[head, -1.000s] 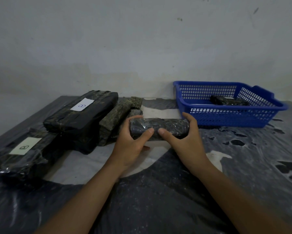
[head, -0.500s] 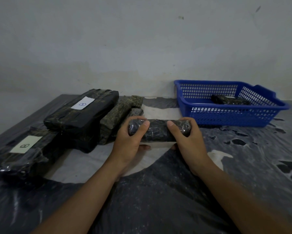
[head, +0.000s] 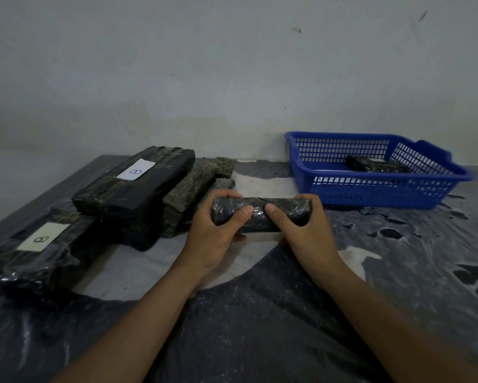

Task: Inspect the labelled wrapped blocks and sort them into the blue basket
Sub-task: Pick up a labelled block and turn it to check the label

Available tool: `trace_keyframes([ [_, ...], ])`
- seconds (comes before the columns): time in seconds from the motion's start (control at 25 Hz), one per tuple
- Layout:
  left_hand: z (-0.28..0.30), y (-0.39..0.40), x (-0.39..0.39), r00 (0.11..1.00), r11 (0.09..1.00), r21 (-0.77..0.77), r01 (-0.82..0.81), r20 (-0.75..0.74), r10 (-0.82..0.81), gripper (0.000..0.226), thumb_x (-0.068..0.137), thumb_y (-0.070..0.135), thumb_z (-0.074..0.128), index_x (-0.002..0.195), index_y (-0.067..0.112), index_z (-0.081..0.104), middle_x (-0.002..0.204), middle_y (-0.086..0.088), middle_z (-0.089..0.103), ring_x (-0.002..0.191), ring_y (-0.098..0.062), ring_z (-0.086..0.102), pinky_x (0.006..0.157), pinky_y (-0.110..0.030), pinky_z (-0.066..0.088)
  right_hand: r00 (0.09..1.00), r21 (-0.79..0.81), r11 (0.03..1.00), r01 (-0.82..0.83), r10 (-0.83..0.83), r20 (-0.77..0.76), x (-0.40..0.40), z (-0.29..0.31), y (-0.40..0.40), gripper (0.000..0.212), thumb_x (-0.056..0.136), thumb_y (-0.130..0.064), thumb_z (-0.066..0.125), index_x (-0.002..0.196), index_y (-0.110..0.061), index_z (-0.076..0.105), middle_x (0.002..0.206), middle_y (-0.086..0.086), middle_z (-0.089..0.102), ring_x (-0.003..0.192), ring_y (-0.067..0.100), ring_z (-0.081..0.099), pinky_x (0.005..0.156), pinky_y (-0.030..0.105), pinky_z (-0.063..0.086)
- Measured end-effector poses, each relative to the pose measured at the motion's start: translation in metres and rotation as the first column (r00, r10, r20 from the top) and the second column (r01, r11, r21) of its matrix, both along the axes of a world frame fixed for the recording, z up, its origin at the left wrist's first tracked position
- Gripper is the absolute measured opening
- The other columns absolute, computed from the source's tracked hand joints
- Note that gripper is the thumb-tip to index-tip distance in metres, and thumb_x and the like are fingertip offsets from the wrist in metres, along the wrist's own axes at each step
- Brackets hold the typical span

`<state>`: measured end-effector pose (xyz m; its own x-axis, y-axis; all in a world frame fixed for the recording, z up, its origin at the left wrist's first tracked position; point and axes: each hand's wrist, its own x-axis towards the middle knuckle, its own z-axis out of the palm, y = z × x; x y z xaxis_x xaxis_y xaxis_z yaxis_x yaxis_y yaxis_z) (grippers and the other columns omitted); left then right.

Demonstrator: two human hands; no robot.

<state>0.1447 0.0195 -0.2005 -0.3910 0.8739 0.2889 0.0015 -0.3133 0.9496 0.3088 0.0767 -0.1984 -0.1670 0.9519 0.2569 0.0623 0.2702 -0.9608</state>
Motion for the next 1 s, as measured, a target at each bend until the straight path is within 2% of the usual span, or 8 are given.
trace_keyframes([
  [0.16,-0.0014,-0.0019,-0.001,0.996,0.999,0.03,0.034,-0.084,-0.032,0.021,0.09,0.012,0.074,0.099,0.026,0.062,0.105,-0.001,0.069,0.088,-0.014,0.07,0.064,-0.027,0.059,0.973,-0.115,0.98,-0.159,0.136,-0.185,0.0015,0.0036,0.0036,0.025,0.098,-0.041,0.065,0.118,-0.029,0.056,0.115,0.004,0.066,0.1,0.02,0.073,0.061,0.028,0.058],
  [0.28,-0.0016,-0.0023,0.0009,0.996,0.999,0.011,0.031,-0.089,-0.03,0.024,0.091,0.016,0.073,0.109,0.023,0.059,0.107,0.001,0.068,0.091,-0.009,0.071,0.068,-0.026,0.061,0.935,-0.1,0.978,-0.182,0.141,-0.326,0.0016,0.0044,0.0047,0.016,0.1,-0.041,0.06,0.104,-0.025,0.06,0.099,-0.001,0.072,0.094,0.018,0.073,0.06,0.033,0.057],
  [0.4,-0.0005,-0.002,0.0018,0.998,1.0,-0.029,0.001,-0.066,-0.003,0.035,0.091,0.025,0.072,0.121,0.024,0.055,0.113,0.005,0.064,0.093,0.003,0.069,0.069,-0.025,0.061,0.907,-0.05,0.983,-0.179,0.145,-0.396,0.0012,0.0053,0.0054,0.018,0.104,-0.032,0.051,0.094,-0.02,0.06,0.083,-0.008,0.07,0.084,0.012,0.07,0.061,0.03,0.058],
  [0.48,-0.0008,-0.0013,0.0,0.999,0.999,-0.043,-0.012,-0.049,0.01,0.035,0.091,0.029,0.072,0.122,0.027,0.055,0.114,0.006,0.065,0.096,0.003,0.068,0.068,-0.025,0.061,0.904,-0.041,0.984,-0.173,0.142,-0.404,0.0006,0.0059,0.0063,0.022,0.106,-0.029,0.049,0.091,-0.017,0.059,0.08,-0.007,0.069,0.08,0.01,0.069,0.06,0.028,0.059],
  [0.56,-0.002,-0.0004,-0.0007,0.999,0.998,-0.059,-0.01,-0.036,0.008,0.034,0.091,0.032,0.071,0.121,0.029,0.056,0.115,0.003,0.068,0.101,-0.007,0.07,0.066,-0.028,0.061,0.907,-0.039,0.984,-0.172,0.143,-0.395,-0.0003,0.0051,0.0065,0.022,0.107,-0.028,0.048,0.091,-0.017,0.058,0.081,-0.008,0.068,0.08,0.009,0.069,0.059,0.028,0.059],
  [0.72,-0.0011,-0.0006,-0.001,1.0,0.999,-0.053,0.006,-0.012,-0.007,0.034,0.089,0.034,0.072,0.118,0.025,0.058,0.109,0.0,0.07,0.096,-0.014,0.073,0.063,-0.029,0.059,0.916,-0.028,0.988,-0.151,0.129,-0.381,-0.0007,0.0016,0.0076,0.016,0.105,-0.03,0.05,0.097,-0.02,0.059,0.098,0.0,0.066,0.089,0.012,0.069,0.064,0.029,0.06],
  [0.88,0.0002,0.0004,-0.0013,0.995,0.997,-0.051,0.061,0.081,-0.057,0.038,0.085,0.051,0.056,0.108,0.02,0.059,0.112,-0.01,0.065,0.1,-0.023,0.068,0.058,-0.028,0.056,0.937,-0.014,0.994,-0.108,0.097,-0.337,-0.0024,-0.0002,0.0089,0.011,0.105,-0.028,0.052,0.102,-0.022,0.06,0.104,0.001,0.066,0.09,0.01,0.072,0.07,0.027,0.062],
  [1.0,-0.002,0.0042,0.0006,1.0,0.998,-0.06,-0.004,-0.007,0.004,0.025,0.096,0.046,0.049,0.104,0.023,0.057,0.103,-0.008,0.065,0.097,-0.026,0.066,0.056,-0.026,0.055,0.956,0.021,0.997,-0.079,0.082,-0.28,-0.0031,-0.0022,0.0092,0.013,0.105,-0.027,0.053,0.102,-0.017,0.061,0.097,0.002,0.067,0.089,0.011,0.073,0.071,0.028,0.063],
])
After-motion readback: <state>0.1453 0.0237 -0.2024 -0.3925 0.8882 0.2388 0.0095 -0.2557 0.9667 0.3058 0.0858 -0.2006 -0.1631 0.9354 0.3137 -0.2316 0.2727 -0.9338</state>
